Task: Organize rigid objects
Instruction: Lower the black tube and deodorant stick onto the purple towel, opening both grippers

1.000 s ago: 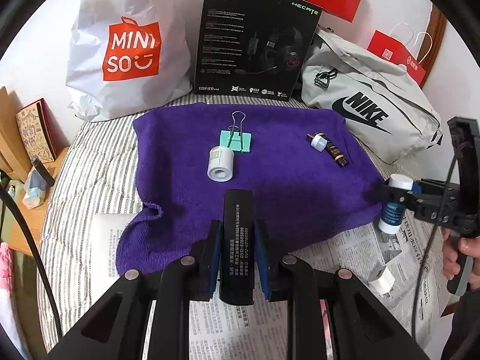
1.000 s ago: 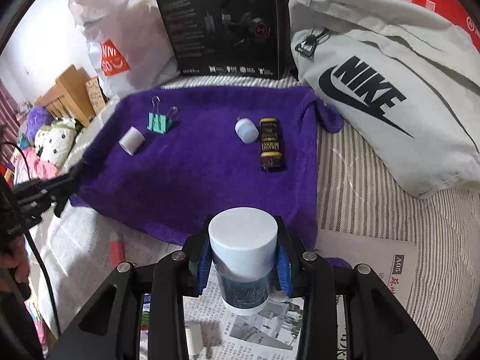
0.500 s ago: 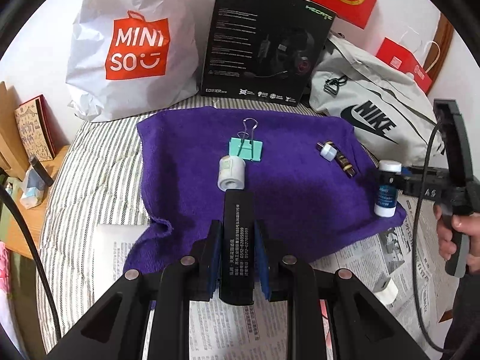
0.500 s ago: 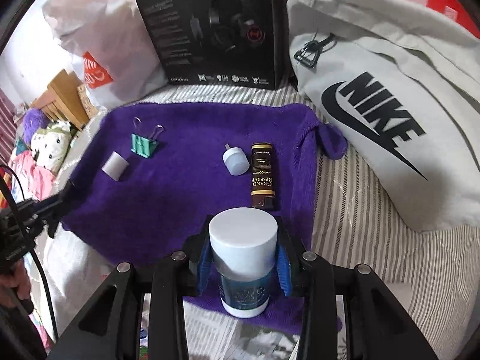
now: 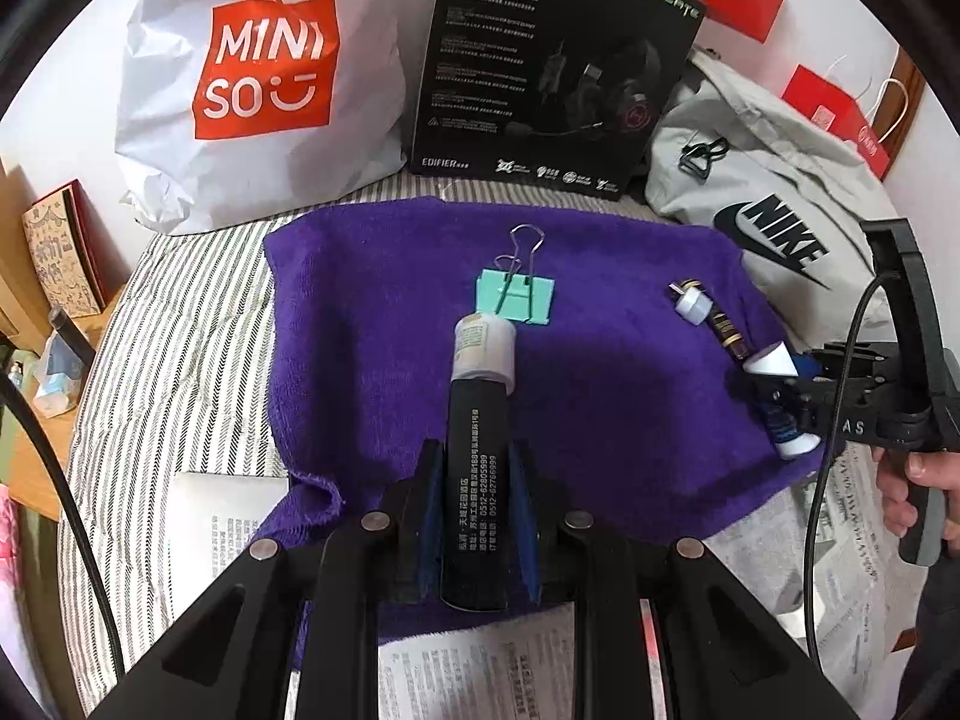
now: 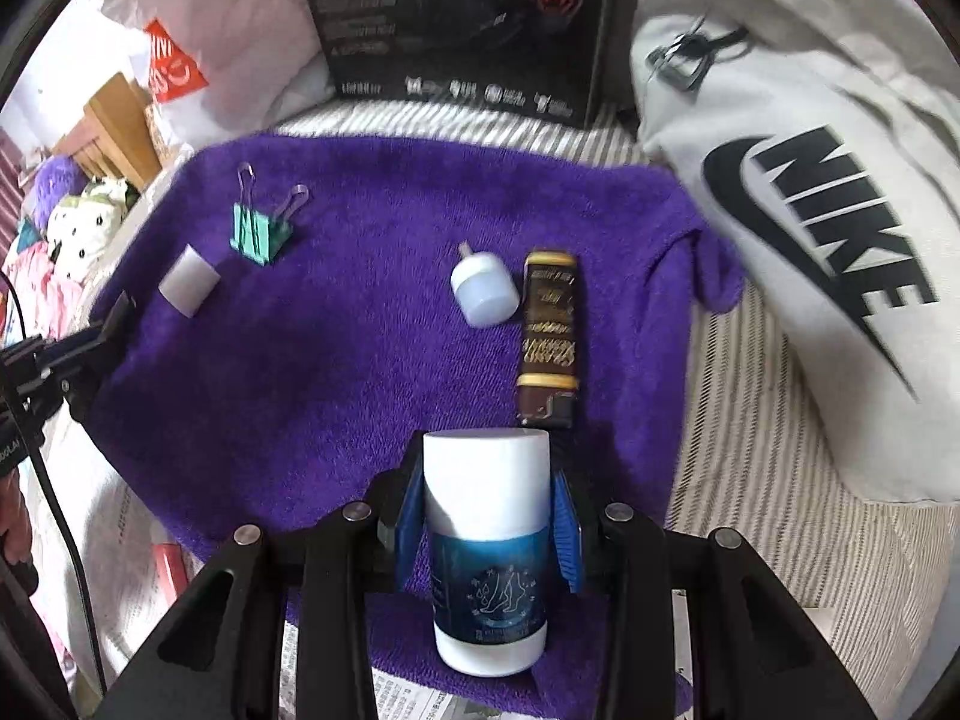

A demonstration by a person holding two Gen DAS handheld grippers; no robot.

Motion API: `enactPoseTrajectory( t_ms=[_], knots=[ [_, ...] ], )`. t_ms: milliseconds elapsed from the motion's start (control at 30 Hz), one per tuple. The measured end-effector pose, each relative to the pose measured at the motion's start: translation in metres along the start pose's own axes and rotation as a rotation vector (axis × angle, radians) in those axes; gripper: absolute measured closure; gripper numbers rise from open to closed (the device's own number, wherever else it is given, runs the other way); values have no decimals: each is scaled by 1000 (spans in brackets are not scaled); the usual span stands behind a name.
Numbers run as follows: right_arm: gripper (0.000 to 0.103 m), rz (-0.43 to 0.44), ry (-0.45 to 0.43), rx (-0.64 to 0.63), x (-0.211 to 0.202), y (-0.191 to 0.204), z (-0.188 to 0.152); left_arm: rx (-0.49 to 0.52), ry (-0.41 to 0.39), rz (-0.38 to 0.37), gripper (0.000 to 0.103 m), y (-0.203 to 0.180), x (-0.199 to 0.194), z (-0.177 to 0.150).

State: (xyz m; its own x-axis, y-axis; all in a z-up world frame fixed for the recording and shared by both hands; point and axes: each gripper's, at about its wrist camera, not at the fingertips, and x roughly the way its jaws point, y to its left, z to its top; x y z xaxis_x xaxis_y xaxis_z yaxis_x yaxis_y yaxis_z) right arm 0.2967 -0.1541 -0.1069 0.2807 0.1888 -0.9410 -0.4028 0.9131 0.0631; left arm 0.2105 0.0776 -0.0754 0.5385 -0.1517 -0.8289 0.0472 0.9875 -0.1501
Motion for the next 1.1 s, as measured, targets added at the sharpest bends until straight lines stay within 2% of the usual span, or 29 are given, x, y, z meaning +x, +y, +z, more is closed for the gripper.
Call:
enactPoseTrajectory(
  t_ms=[300,433,600,933,1000,1100],
  knots=[
    [66,-18,8,-51,4,6,-4,10,29,25,82,1,13,3],
    [57,-32,18,-67,3,8,-7,14,51,30,82,-1,22,3],
    [55,-42,11,-90,-5,6,-15,47,68,63,82,-9,32,1],
    [54,-48,-60,-26,-41,-1,-32,70,75,107,81,-15,30,-2],
    [54,-39,-82,3,-52,-4,-40,70,76,111,78,-16,29,-4],
    [54,-31,-112,39,-70,-7,-55,64,82,99,65,-18,27,-7]
  ],
)
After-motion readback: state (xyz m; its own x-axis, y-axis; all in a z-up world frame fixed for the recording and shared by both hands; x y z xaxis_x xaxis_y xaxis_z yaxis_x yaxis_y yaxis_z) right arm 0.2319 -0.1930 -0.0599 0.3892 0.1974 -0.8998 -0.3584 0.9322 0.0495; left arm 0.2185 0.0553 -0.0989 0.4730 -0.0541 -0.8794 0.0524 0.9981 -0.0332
